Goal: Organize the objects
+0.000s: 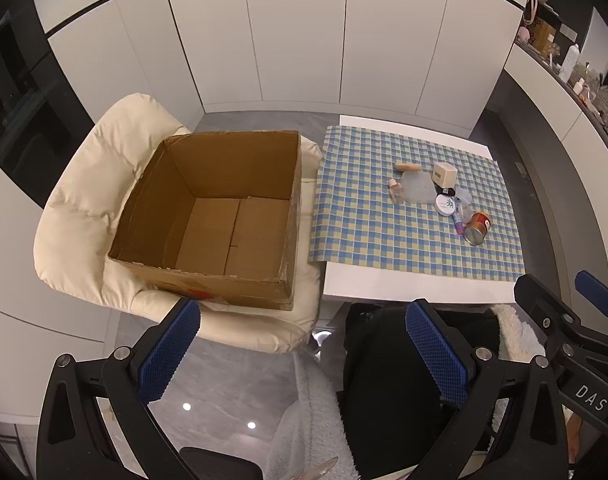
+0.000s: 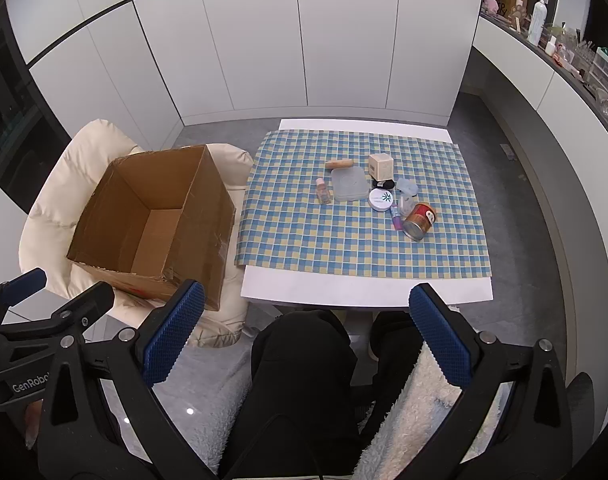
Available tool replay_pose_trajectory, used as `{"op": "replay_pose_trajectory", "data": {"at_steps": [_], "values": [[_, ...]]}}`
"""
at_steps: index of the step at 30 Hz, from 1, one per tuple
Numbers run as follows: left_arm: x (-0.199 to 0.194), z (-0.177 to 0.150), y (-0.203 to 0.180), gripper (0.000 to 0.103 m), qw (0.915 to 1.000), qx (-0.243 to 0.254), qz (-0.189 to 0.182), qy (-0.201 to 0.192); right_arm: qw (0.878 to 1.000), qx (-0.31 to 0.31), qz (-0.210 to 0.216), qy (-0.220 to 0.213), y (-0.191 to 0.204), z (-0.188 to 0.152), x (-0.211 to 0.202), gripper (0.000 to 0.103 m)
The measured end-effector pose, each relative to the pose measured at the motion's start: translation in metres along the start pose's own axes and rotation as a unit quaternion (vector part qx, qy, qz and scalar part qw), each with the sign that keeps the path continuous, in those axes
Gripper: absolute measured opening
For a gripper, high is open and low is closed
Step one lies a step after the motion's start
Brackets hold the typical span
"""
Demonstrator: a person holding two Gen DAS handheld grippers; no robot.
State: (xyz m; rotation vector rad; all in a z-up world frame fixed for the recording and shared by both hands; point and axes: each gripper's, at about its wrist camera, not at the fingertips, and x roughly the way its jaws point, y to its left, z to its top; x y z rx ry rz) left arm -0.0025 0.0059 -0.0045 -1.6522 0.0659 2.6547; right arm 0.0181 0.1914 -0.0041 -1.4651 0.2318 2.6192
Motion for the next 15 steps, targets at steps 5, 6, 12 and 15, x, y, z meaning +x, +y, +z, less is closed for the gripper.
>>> {"op": "replay_pose_trajectory", "data": {"at_steps": [5,6,12,15], "values": [[0.0016,0.0021,0.0005,0.103,1.0000,-0.002,-0.001,0.002,1.000,0.000,0.004,0.001,0.0000,0.0008,0.0002,0.103],[0.0017,0.0016,-0.0002,0.103,1.0000,-0.002,0.000,0.001,1.000,-0.001,0.005,0.001,-0.0001,0.0006,0.0004,0.103],[0.0042,-0.0011,-0.0047,0.103,1.0000,0.001,-0.004,0.003,1.000,0.000,0.009,0.003,-0.0009,-0.0005,0.0013,0.103],[0.0058,-0.0035,-0.0069,0.103,1.0000,0.004,-0.004,0.005,1.000,0.000,0.009,0.002,-0.0008,-0.0001,0.0009,0.103]]}}
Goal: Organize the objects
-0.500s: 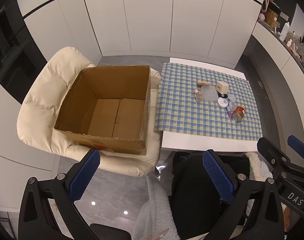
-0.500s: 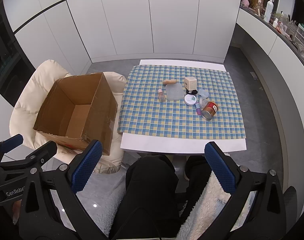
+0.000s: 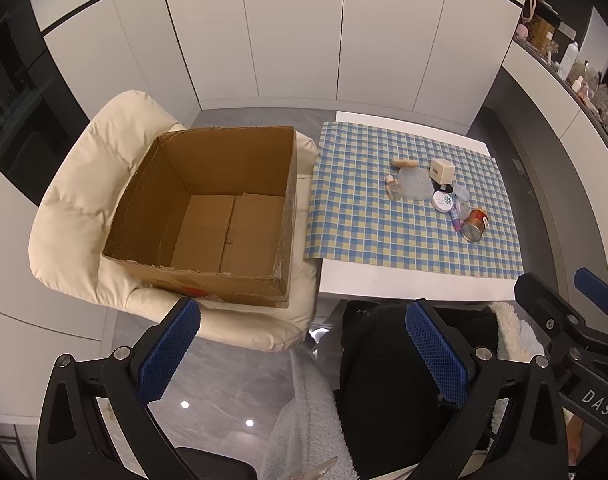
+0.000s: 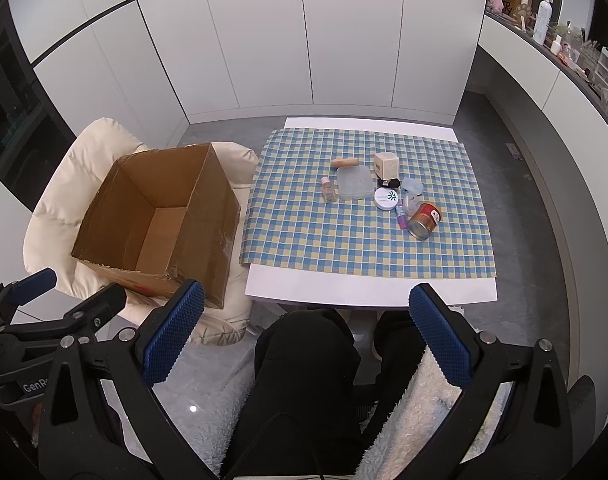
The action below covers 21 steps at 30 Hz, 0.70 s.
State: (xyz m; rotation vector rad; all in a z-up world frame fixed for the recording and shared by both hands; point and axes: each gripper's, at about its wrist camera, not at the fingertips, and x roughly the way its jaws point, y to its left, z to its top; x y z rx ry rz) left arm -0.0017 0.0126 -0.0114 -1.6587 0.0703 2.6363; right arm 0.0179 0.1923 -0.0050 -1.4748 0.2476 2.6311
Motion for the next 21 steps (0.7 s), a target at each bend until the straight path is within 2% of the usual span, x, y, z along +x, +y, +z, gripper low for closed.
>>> {"op": "replay_pose_trajectory", "data": {"at_steps": [21], "values": [[0.0050,0.0024,0.0010,0.103,0.9999,0.000,-0.008,0.009,1.000,0.001,0.003,0.008,-0.0030,0.0046,0.0020,0.103]]}}
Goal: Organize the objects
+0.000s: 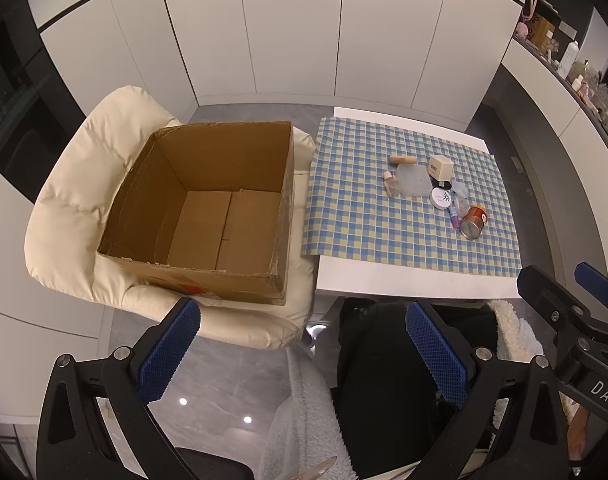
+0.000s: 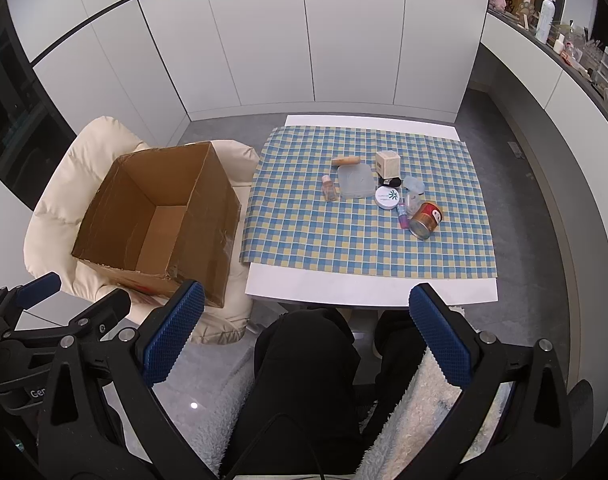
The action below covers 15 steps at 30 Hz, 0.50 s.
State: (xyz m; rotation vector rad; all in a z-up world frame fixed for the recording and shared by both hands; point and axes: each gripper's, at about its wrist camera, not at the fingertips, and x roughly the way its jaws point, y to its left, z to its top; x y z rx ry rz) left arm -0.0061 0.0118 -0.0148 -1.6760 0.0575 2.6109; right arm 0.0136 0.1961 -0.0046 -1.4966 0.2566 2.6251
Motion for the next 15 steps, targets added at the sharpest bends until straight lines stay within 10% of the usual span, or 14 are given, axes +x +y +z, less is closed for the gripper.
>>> {"op": "replay_pose_trajectory", "data": {"at_steps": [15], "values": [[0.0057,-0.0013,-0.0011,0.103,1.0000,0.005,0.000,0.005,1.000,0.000,0.001,0.002,-0.0008,-0.0003,0.0021,0.103]]}}
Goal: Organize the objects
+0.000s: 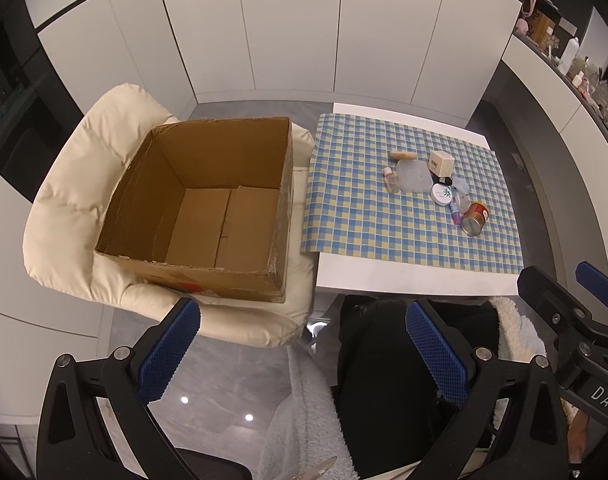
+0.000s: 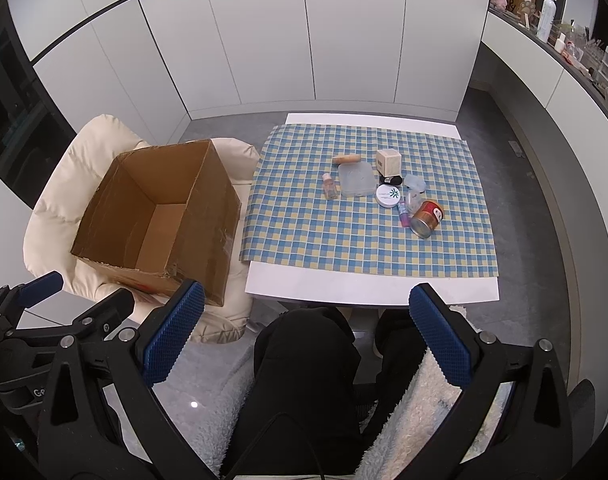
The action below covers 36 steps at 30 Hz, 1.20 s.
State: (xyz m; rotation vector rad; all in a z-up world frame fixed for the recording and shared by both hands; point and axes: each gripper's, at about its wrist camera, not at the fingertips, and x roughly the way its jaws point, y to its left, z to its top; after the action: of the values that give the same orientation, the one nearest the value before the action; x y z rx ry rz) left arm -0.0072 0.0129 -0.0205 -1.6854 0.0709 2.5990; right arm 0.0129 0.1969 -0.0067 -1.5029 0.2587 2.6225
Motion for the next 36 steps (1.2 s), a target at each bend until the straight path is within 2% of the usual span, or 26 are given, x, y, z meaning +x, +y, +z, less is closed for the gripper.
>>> {"op": "replay_pose_trajectory", "data": {"at_steps": [26,36], "values": [[0.000,-0.001,-0.005,0.103,0.9999,0.015,-0.007,-0.003,1.000,0.014,0.006,0.005,-0.004,-0.006,0.005,0.103],[-0.004,-0.001,-0.019,0.103,0.9997,0.019,-0.014,-0.009,1.000,0.030,0.008,0.001,-0.020,-0.004,0.003,0.103]]}}
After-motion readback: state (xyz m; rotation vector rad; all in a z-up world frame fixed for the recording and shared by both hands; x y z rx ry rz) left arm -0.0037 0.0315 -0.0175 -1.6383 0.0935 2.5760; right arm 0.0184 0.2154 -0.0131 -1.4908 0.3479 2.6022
